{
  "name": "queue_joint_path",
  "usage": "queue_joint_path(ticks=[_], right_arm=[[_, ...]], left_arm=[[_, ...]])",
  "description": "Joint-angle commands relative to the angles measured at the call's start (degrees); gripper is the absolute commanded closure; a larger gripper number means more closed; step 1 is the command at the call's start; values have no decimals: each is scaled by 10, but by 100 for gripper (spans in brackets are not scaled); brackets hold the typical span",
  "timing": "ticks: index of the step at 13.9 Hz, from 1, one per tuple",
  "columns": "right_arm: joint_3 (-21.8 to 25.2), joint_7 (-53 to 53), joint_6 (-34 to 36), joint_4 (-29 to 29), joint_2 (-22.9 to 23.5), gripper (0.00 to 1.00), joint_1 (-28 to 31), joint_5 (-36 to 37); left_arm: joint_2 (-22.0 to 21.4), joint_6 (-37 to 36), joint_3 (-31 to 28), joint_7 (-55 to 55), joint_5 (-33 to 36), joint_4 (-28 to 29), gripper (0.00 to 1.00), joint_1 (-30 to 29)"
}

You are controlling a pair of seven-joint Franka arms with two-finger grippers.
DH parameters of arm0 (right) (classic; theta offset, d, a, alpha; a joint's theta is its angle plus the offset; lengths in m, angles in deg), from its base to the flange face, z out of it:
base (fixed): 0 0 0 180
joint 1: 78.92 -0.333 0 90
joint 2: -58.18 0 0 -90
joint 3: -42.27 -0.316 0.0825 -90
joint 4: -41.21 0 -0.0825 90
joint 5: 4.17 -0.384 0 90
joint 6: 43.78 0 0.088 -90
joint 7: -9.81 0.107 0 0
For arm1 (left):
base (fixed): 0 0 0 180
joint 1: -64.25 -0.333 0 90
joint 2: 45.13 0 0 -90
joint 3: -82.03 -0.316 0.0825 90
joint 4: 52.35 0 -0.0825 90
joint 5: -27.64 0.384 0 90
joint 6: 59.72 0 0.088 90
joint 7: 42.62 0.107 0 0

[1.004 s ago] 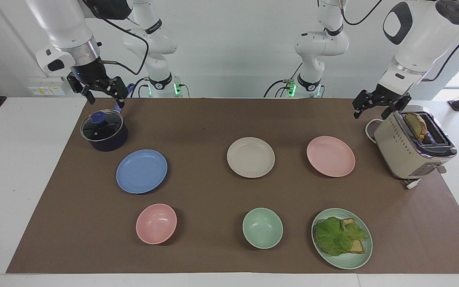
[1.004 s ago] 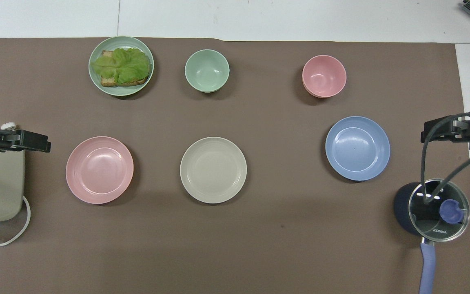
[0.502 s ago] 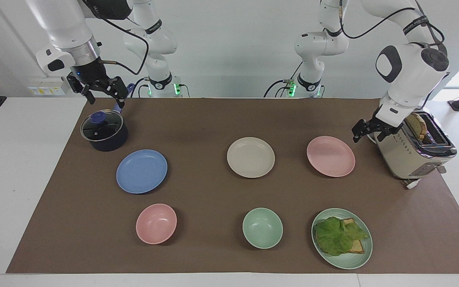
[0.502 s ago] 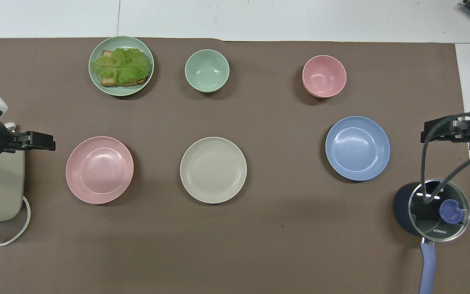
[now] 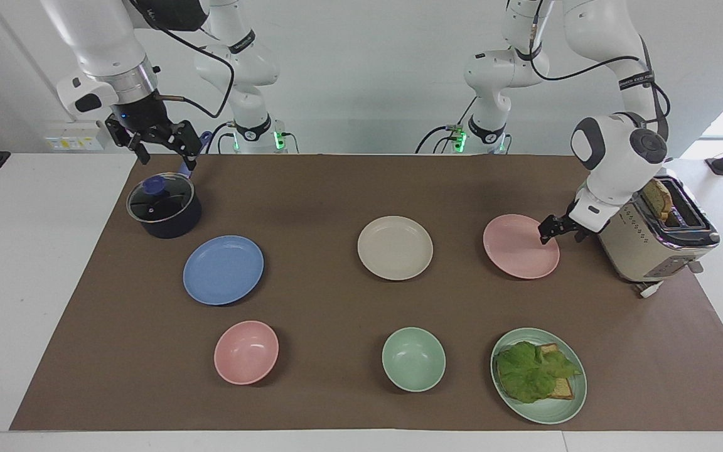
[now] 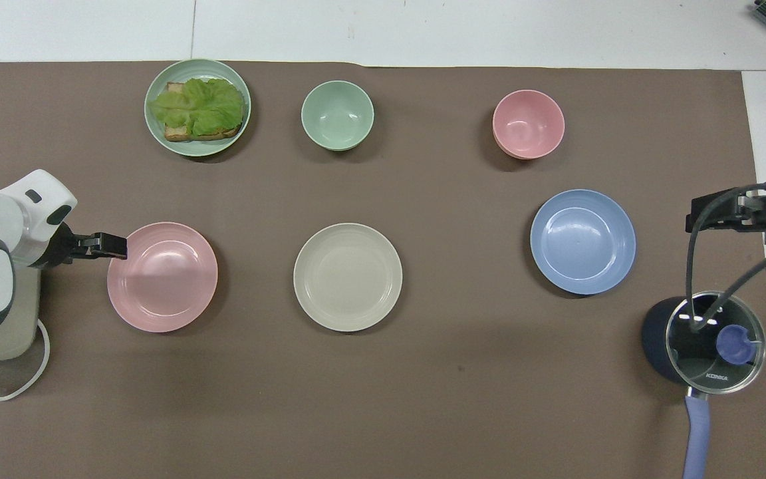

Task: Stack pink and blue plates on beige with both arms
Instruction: 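Move the left gripper to the pink plate rim and grasp it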

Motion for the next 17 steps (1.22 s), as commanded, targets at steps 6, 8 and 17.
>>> queue_joint_path(ticks=[6,8,17], right_arm=[[-2,-19,0,-6,-6,0,9,-13],[-2,-19,-1,-6,-6,0,9,-13],[-2,-16,-2,-6,-5,0,8,-13]], left_arm=[[19,66,4,47,-5,37,0,-18],[22,80,4,48,-5,47,0,-18],[22,74,5,53,-5,45,100,-15]])
